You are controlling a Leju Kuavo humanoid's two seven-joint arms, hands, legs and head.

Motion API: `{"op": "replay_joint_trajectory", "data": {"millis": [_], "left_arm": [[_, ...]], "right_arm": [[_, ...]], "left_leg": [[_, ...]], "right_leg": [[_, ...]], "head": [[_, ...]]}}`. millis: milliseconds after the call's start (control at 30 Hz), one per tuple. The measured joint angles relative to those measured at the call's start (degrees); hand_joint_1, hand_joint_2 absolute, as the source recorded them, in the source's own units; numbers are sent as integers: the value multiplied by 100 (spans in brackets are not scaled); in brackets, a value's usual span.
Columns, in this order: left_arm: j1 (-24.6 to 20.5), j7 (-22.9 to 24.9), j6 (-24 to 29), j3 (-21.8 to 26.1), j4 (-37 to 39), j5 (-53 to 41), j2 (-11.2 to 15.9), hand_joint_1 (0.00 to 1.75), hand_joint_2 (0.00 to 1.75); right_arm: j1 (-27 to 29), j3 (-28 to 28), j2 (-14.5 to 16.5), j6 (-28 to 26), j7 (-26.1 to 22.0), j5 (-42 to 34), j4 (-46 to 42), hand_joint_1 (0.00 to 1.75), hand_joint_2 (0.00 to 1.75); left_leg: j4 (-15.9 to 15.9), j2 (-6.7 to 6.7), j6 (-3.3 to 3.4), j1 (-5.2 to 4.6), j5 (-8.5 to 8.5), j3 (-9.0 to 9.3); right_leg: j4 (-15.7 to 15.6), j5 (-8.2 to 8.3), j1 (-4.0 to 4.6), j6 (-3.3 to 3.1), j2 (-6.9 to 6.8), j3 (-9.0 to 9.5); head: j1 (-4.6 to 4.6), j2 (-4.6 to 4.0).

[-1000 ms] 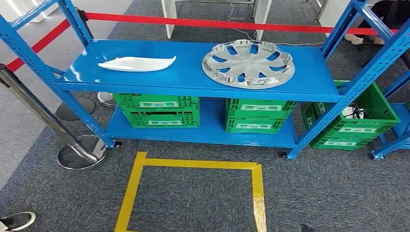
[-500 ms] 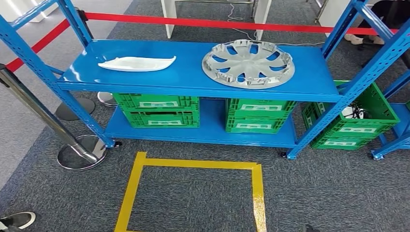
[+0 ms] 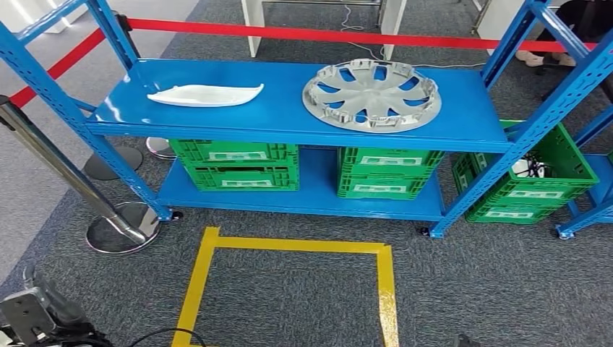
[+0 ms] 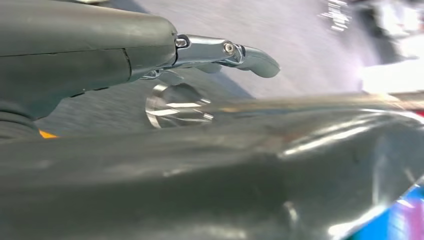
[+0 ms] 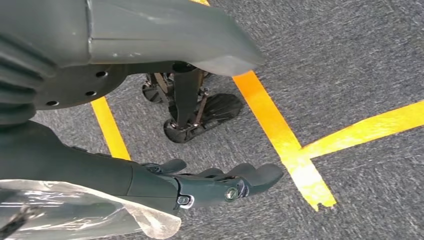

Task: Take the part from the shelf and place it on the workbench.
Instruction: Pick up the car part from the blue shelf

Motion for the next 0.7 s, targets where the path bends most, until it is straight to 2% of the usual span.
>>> {"op": "replay_joint_trajectory", "data": {"millis": [67,133,200,300,333,367,400,433,467,500,533,633,700], "left_arm": [[57,9,49,-246,-329,-194,7,0,0],[102,26,129,-489,-639,-398,15,0,0],[131,46,230,-708,-933,-586,20,0,0],[196,74,424,-1050,-1361,-857,31,0,0],[225,79,504,-1172,-1498,-949,36,0,0],[250,79,589,-1289,-1636,-1039,41,0,0],[270,72,679,-1399,-1775,-1124,45,0,0],[288,56,769,-1500,-1913,-1208,46,0,0],[304,20,860,-1587,-2050,-1301,39,0,0],[319,-29,942,-1648,-2173,-1401,22,0,0],[334,-92,1017,-1684,-2279,-1507,-2,0,0],[389,-350,1232,-1756,-2550,-1899,-86,0,0],[419,-538,1353,-1799,-2702,-2166,-137,0,0]], "right_arm": [[0,-23,25,-1,-49,39,7,0,0],[-6,-47,42,-1,-87,60,11,0,0],[-16,-84,45,4,-111,79,14,0,0],[-17,-166,45,54,-114,114,25,0,0],[-12,-191,45,85,-107,125,28,0,0],[-8,-214,46,120,-100,136,31,0,0],[-7,-235,47,156,-94,150,32,0,0],[-10,-255,47,193,-90,169,34,0,0],[-18,-268,52,232,-90,200,37,0,0],[-27,-274,65,266,-90,233,44,0,0],[-36,-276,77,300,-91,273,51,0,0],[-33,-280,100,381,-98,405,68,0,0],[-31,-286,104,427,-106,487,74,0,0]], "left_leg": [[-1,-1,22,-10,-2,-2],[-79,5,76,-3,35,23],[-201,17,138,27,96,74],[-242,24,169,36,118,95],[-236,23,168,34,112,97],[-228,21,162,36,101,102],[-214,17,147,42,84,110],[-192,13,123,51,60,122],[-167,9,90,53,30,128],[-124,7,53,45,0,121],[-90,7,20,34,-20,107],[-43,10,-39,24,-47,78],[135,13,-89,38,-183,13]], "right_leg": [[-11,10,-11,20,1,2],[-25,4,-15,54,3,7],[185,-145,-11,72,11,-105],[1251,-588,-19,94,15,-667],[1522,-628,-23,108,14,-828],[1553,-539,-29,120,14,-883],[1350,-343,-38,130,12,-824],[990,-101,-52,139,10,-684],[632,65,-61,145,12,-531],[339,158,-67,137,18,-392],[190,176,-67,118,26,-317],[164,130,-52,19,40,-285],[159,123,-61,-47,32,-273]], "head": [[-1,0],[0,0],[15,0],[33,0],[34,0],[34,0],[36,0],[37,0],[38,0],[46,0],[46,0],[17,0],[5,0]]}}
